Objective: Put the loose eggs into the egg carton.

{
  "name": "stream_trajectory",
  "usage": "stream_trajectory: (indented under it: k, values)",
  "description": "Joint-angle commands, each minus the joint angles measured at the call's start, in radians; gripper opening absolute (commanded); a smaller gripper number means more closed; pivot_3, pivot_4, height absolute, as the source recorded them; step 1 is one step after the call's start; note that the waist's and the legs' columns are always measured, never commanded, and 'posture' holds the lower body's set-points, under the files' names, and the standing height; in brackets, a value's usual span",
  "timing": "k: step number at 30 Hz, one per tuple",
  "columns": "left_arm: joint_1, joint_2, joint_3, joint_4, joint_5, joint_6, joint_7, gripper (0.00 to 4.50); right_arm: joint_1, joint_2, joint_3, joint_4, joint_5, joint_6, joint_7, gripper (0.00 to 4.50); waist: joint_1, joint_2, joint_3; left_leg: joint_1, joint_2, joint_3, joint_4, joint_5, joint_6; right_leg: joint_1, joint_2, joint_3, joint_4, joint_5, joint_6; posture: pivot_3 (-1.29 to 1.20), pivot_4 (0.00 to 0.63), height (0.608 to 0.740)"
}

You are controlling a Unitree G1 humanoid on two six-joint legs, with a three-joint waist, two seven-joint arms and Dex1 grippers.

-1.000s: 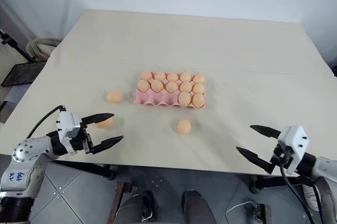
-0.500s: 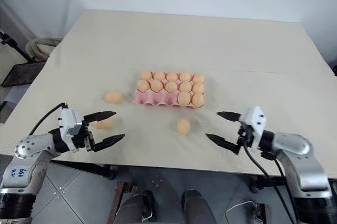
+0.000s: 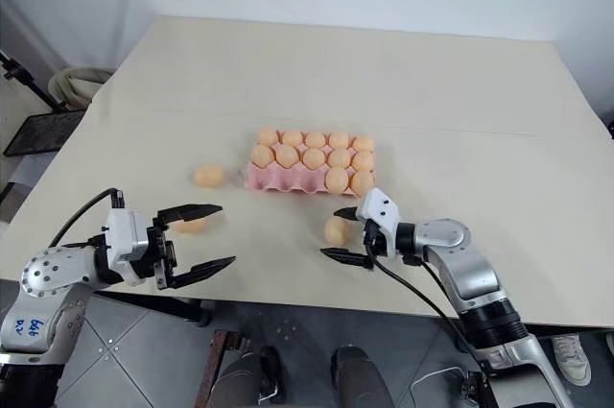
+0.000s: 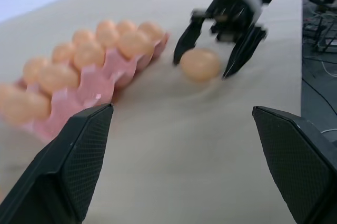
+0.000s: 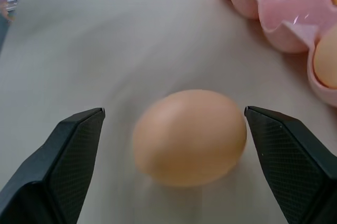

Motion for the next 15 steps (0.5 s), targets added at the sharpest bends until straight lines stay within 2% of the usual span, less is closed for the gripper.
stream_trajectory:
  k: [1,2,4,6,11,15]
  values:
    - [0.014,0.01,0.012,-0.023,-0.025,0.007,-0.008,4.5,-0.012,0.02,-0.017,0.0,0.007,-0.04,0.0,3.81,0.0,0.0,0.0,0.0,0.0,0.0,0.0,0.0,0.0,0.0,0.0,0.0,0.0,0.0,0.0,0.0,0.15,0.74]
    - [0.02,0.014,0.019,-0.015,-0.024,0.009,-0.009,4.5,-0.013,0.023,-0.019,0.001,0.007,-0.048,0.001,3.56,-0.002,0.0,0.0,0.0,0.0,0.0,0.0,0.0,0.0,0.0,0.0,0.0,0.0,0.0,0.0,0.0,0.15,0.74]
    - [0.028,0.016,0.031,-0.004,-0.028,0.013,-0.01,4.5,-0.012,0.028,-0.027,-0.001,0.015,-0.052,0.005,2.75,-0.003,0.0,0.0,0.0,0.0,0.0,0.0,0.0,0.0,0.0,0.001,0.0,0.001,0.0,0.0,0.0,0.15,0.74]
    - [0.034,0.011,0.043,0.0,-0.033,0.02,0.003,4.5,-0.02,0.032,-0.031,-0.011,0.015,-0.054,0.001,2.41,-0.003,0.0,0.0,0.0,0.001,0.0,0.001,0.0,0.0,0.0,0.001,0.0,0.001,0.0,0.0,0.0,0.15,0.74]
    - [0.044,-0.024,0.115,0.006,-0.104,0.076,0.075,4.5,-0.094,0.097,-0.041,-0.066,0.051,0.025,-0.058,2.38,-0.006,0.0,0.0,0.0,0.001,0.0,0.001,0.0,0.0,-0.001,0.001,0.0,0.003,0.0,0.0,0.0,0.15,0.74]
    - [0.064,-0.046,0.146,0.004,-0.063,0.076,0.157,4.5,-0.212,0.176,-0.022,-0.017,0.016,0.069,-0.148,2.38,-0.007,0.0,0.0,0.001,0.002,0.0,0.002,0.0,0.0,-0.002,0.001,0.0,0.005,0.0,0.0,0.0,0.15,0.74]
